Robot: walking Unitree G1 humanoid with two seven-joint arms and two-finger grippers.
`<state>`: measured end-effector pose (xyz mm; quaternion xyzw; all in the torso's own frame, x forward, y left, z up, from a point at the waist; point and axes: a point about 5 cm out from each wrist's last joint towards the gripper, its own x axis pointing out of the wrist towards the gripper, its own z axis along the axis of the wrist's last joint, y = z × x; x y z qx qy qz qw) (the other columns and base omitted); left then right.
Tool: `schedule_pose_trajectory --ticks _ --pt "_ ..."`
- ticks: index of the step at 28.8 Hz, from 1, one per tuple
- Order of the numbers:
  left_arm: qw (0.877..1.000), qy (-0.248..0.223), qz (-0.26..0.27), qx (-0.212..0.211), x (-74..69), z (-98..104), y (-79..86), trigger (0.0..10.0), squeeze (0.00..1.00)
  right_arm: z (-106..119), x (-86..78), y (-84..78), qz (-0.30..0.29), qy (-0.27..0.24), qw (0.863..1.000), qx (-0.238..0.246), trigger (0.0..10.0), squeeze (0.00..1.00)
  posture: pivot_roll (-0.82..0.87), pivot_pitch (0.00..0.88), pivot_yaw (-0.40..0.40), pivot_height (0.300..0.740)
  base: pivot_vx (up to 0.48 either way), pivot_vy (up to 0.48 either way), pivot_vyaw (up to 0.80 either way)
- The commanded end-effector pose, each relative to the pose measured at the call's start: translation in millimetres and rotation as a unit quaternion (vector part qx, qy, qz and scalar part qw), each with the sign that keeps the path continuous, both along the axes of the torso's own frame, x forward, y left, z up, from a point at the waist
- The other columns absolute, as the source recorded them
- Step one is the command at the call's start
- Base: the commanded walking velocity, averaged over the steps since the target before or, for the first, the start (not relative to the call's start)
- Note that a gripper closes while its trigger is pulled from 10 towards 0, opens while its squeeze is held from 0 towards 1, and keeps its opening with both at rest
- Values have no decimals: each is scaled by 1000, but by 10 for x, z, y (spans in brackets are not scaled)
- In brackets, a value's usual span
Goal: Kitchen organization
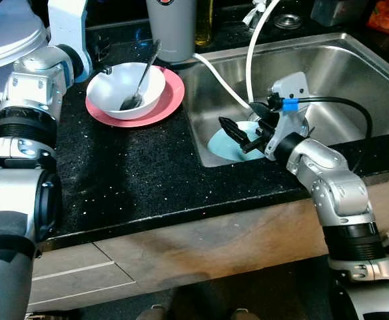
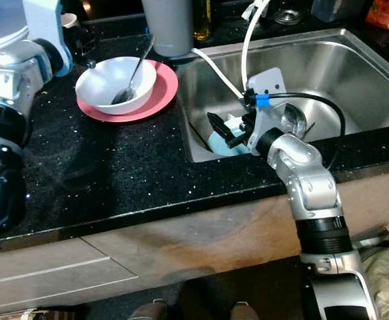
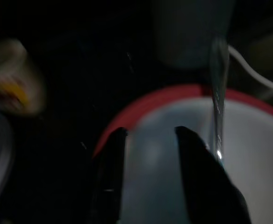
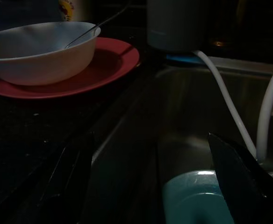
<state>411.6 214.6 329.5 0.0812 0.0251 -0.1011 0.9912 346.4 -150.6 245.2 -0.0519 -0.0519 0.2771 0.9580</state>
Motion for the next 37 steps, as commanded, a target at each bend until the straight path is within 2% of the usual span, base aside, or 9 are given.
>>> schedule_pose_trajectory --ticks 1,2,3,4,6,7,13,20,37 --pt "1000 23 -4 -16 -9 -58 -8 10000 1000 -29 9 4 1 2 1000 -6 10000 0 47 142 26 740 0 0 0" --pt "999 32 -16 -24 -4 -84 -65 10000 1000 -28 9 -1 1 2 1000 -6 10000 0 47 142 26 740 0 0 0" --pt "999 37 -22 -32 4 -99 -111 10000 690 -26 8 -5 0 1 1000 -6 10000 0 45 144 30 740 0 0 0" --pt "998 41 -27 -41 11 -108 -148 10000 553 -25 6 -11 -1 1 1000 -6 10000 0 42 145 31 740 0 0 0" --pt "998 43 -30 -47 15 -112 -169 10000 553 -26 5 -15 -2 1 1000 -6 10000 0 42 145 31 740 0 0 0" --pt "997 44 -33 -50 21 -109 -195 10000 0 -25 4 -19 -2 1 1000 -6 10000 0 41 145 34 740 0 0 0" --pt "996 63 -45 -40 46 -148 -317 10000 0 -33 -11 -45 -5 1 1000 -5 10000 0 39 148 44 740 0 0 0" --pt "993 112 -23 -7 53 -346 -288 10000 0 -39 -17 -49 -6 2 1000 -3 10000 0 43 149 49 740 0 0 0" --pt "997 60 -32 -29 130 -509 -494 10000 0 -25 -30 -67 -10 -2 1000 -1 10000 0 31 140 59 740 0 0 0"
